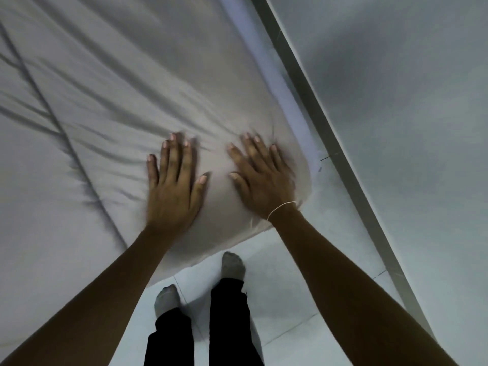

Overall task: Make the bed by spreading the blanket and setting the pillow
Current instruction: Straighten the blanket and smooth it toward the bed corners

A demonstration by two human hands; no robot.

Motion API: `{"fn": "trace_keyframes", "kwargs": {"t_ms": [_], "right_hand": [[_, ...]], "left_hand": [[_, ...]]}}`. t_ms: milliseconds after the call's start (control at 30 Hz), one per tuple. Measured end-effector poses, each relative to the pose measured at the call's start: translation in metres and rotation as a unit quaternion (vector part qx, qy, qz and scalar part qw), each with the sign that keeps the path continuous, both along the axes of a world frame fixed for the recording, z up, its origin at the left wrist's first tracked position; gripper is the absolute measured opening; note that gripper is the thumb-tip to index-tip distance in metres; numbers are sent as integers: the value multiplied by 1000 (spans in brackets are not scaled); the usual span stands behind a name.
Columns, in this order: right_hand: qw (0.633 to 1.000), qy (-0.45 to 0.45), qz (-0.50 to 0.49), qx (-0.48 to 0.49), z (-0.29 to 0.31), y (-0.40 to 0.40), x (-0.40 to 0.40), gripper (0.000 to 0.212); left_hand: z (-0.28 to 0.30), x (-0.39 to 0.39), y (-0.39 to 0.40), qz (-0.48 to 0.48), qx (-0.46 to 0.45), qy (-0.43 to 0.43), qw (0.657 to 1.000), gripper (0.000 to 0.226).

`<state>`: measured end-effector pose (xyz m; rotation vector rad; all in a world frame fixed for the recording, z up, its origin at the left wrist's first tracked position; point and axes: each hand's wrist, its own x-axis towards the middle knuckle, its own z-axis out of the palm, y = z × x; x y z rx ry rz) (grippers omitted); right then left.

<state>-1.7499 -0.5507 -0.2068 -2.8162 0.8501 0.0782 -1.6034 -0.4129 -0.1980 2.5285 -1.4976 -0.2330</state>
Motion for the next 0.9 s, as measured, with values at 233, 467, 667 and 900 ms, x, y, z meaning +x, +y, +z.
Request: {"fn": "trace_keyframes", "kwargs": {"t_ms": [233, 467, 667, 900], "right_hand": [[933, 27, -356, 39, -8, -56, -56, 65], [997, -50, -65, 5, 10, 8, 3, 58], [995, 5, -101, -10, -6, 2, -3, 67], [980, 71, -186, 14, -2, 12, -6, 71]], "left_hand": [[2, 56, 26, 176, -22, 13, 984, 63], [-16, 39, 25, 143, 36, -28, 989, 64], [-20, 34, 25, 141, 27, -25, 989, 63], [-17, 34, 34, 134, 51, 3, 990, 64]]}}
